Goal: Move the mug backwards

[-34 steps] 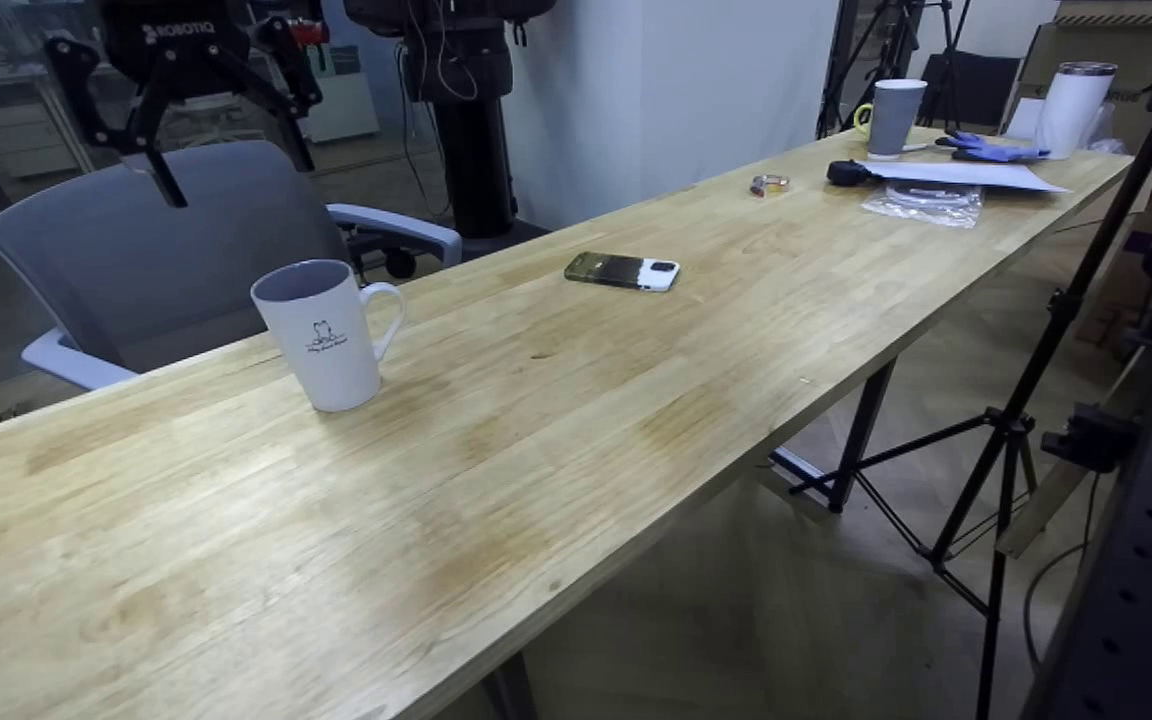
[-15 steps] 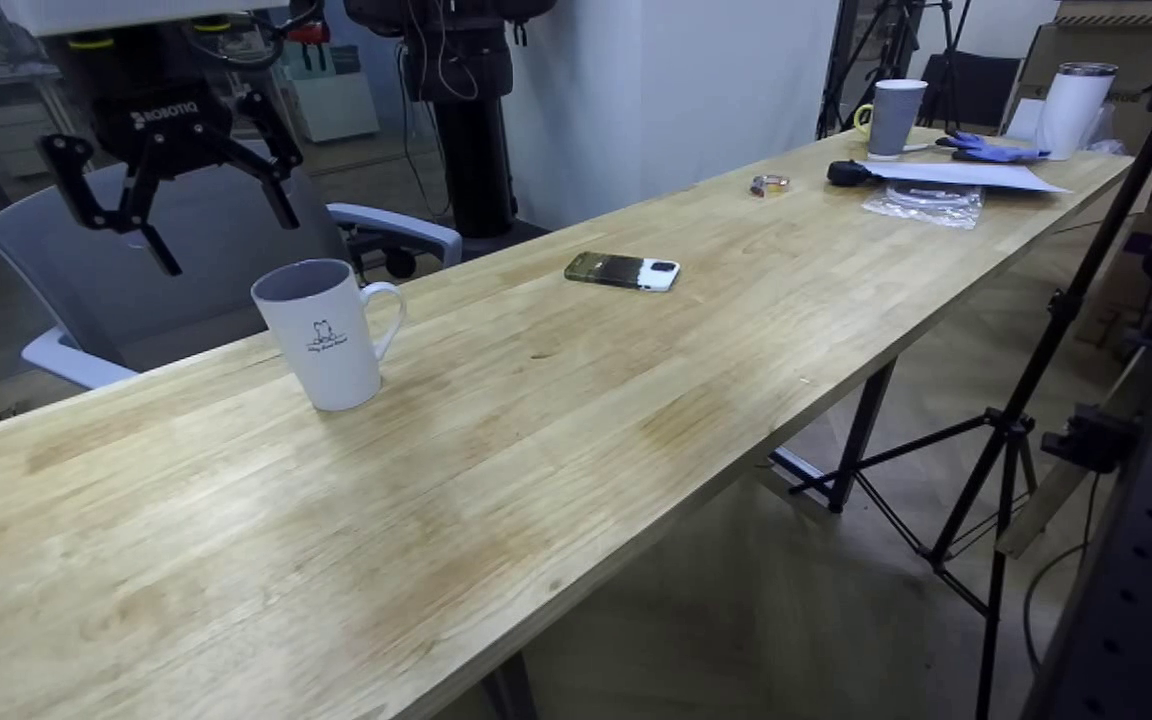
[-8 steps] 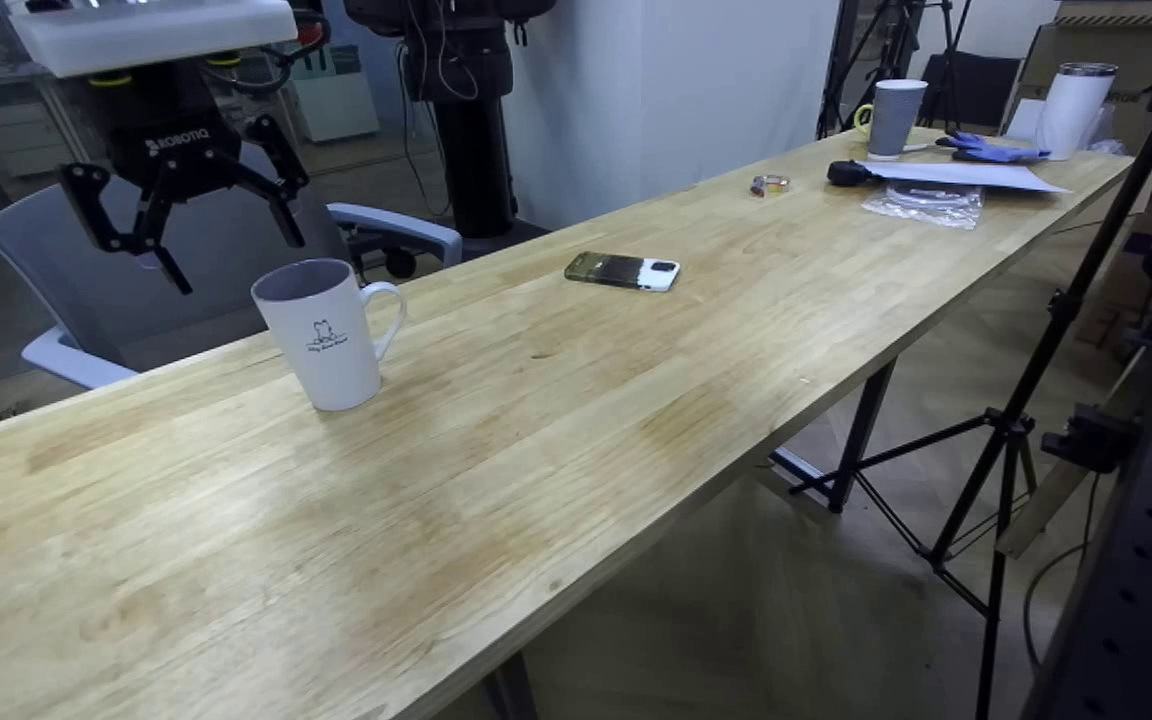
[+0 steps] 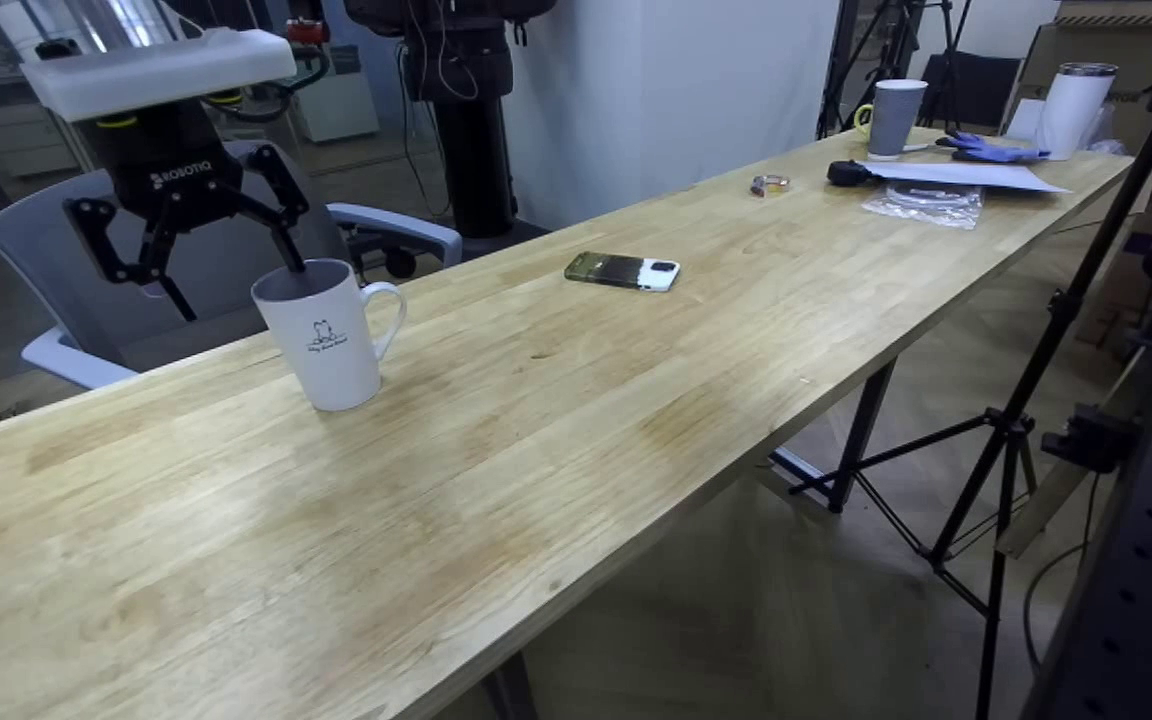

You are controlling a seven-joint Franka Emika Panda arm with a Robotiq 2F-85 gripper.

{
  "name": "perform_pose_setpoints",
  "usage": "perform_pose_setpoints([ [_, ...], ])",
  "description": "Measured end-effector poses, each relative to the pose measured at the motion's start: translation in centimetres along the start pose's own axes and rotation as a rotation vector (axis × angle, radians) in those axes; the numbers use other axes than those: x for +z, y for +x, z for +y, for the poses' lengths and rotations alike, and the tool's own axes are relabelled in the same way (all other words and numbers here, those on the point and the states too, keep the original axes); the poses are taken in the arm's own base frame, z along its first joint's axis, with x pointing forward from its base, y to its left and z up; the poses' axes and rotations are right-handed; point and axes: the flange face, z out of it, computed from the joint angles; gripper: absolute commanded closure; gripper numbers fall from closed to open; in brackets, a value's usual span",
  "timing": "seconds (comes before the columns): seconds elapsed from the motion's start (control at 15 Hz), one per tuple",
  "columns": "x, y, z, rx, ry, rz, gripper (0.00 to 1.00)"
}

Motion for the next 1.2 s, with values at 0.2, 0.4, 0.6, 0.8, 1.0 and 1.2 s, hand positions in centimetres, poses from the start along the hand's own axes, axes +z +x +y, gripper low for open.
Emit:
perform_pose_setpoints([
  [0.2,0.7,0.2,-0.4,-0.004,-0.001,-0.012,0.0],
  [0.4,1.1,0.5,-0.6,-0.006,-0.002,-0.018,0.0],
  [0.6,1.3,0.6,-0.6,-0.006,-0.003,-0.022,0.0],
  [0.8,1.5,0.8,-0.5,-0.003,-0.005,-0.023,0.0],
  [1.0,1.9,0.8,-0.2,0.0,-0.008,-0.026,0.0],
  [1.2,2.4,0.8,0.0,0.003,-0.011,-0.031,0.0],
])
